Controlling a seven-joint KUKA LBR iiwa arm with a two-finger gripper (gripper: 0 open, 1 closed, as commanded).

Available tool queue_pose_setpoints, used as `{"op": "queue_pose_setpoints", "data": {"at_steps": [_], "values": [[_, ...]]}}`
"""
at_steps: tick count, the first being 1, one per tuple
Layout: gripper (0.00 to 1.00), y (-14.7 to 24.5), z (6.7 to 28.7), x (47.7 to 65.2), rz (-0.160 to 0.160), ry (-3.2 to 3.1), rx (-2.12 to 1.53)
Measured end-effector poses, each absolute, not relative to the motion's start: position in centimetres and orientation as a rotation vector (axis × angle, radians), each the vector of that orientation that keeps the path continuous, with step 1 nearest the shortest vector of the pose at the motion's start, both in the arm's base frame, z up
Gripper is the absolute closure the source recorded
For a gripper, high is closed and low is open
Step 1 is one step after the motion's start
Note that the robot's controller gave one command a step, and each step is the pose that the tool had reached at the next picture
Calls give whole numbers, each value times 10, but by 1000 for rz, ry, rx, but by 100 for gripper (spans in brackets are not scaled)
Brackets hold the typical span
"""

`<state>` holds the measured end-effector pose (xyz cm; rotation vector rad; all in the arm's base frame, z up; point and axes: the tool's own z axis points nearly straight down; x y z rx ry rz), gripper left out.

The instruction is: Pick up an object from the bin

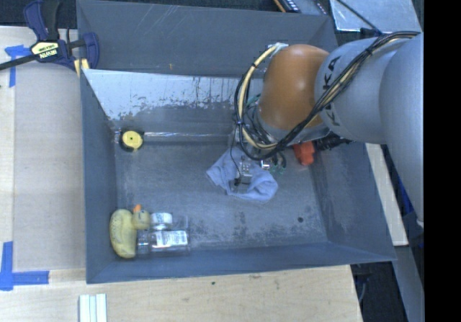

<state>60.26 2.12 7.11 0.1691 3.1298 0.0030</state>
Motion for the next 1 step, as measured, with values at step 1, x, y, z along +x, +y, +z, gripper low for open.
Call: {"op": "queue_pose_setpoints", "data": {"at_steps": [1], "values": [[0,41,71,558,3,3116,343]]}}
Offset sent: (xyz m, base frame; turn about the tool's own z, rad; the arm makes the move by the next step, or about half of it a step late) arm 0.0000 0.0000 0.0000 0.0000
